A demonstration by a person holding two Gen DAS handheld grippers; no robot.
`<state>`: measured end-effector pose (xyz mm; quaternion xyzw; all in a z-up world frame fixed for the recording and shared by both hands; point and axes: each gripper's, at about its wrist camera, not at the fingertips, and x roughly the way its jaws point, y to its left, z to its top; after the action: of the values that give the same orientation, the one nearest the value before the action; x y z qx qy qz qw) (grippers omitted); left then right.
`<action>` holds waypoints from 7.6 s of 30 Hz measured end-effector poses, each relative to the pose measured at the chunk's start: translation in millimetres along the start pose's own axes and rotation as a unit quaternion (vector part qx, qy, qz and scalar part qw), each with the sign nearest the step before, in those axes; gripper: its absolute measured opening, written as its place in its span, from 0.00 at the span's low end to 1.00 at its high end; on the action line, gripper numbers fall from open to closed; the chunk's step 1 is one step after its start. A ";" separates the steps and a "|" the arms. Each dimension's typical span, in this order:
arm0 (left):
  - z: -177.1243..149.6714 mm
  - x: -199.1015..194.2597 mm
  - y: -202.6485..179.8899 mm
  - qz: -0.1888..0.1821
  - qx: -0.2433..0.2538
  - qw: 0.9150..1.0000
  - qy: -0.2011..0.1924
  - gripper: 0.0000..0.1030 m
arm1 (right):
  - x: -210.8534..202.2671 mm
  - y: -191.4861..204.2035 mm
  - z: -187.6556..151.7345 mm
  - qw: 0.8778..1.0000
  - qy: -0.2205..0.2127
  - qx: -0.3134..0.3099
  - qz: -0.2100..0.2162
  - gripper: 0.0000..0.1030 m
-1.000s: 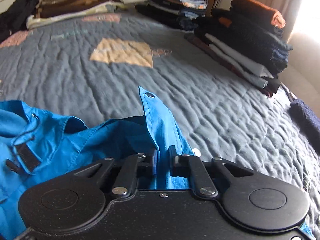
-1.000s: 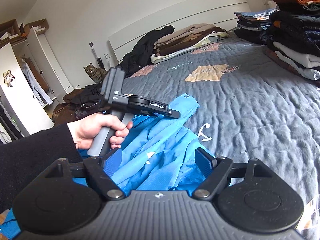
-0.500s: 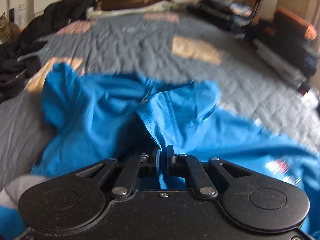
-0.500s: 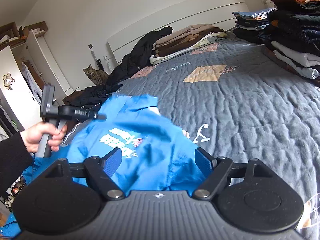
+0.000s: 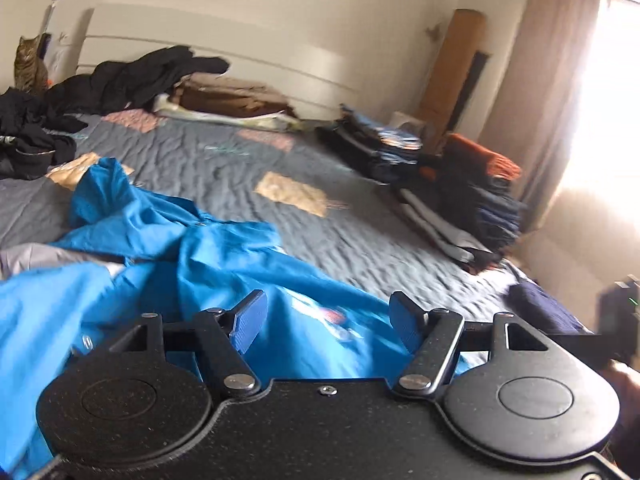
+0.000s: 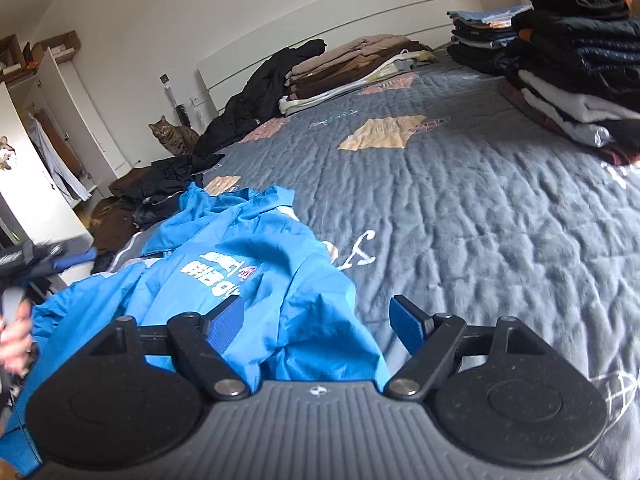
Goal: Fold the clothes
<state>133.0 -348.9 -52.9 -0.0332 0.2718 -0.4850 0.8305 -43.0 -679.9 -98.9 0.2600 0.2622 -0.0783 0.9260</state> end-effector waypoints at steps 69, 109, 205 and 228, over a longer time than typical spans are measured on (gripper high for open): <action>-78.2 -23.7 -91.4 -0.087 0.098 0.989 0.072 0.96 | 10.3 -54.4 -40.1 0.803 0.163 -0.442 -0.365 0.46; -45.3 -47.8 -67.7 -0.054 0.082 0.994 0.040 0.97 | -56.0 -58.9 -49.9 0.824 0.105 -0.418 -0.368 0.69; 50.7 383.5 65.4 0.193 0.253 0.912 0.259 1.00 | 32.9 46.7 -6.4 0.994 -0.090 -0.060 0.030 0.77; 117.8 373.3 34.6 0.167 0.168 0.970 0.047 0.17 | 24.5 20.8 -12.9 0.994 -0.101 -0.025 0.013 0.78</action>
<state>359.8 -662.7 -120.3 0.1753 0.2271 -0.3793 0.8797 -22.0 -655.7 -112.1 0.2311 0.1657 -0.0858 0.9549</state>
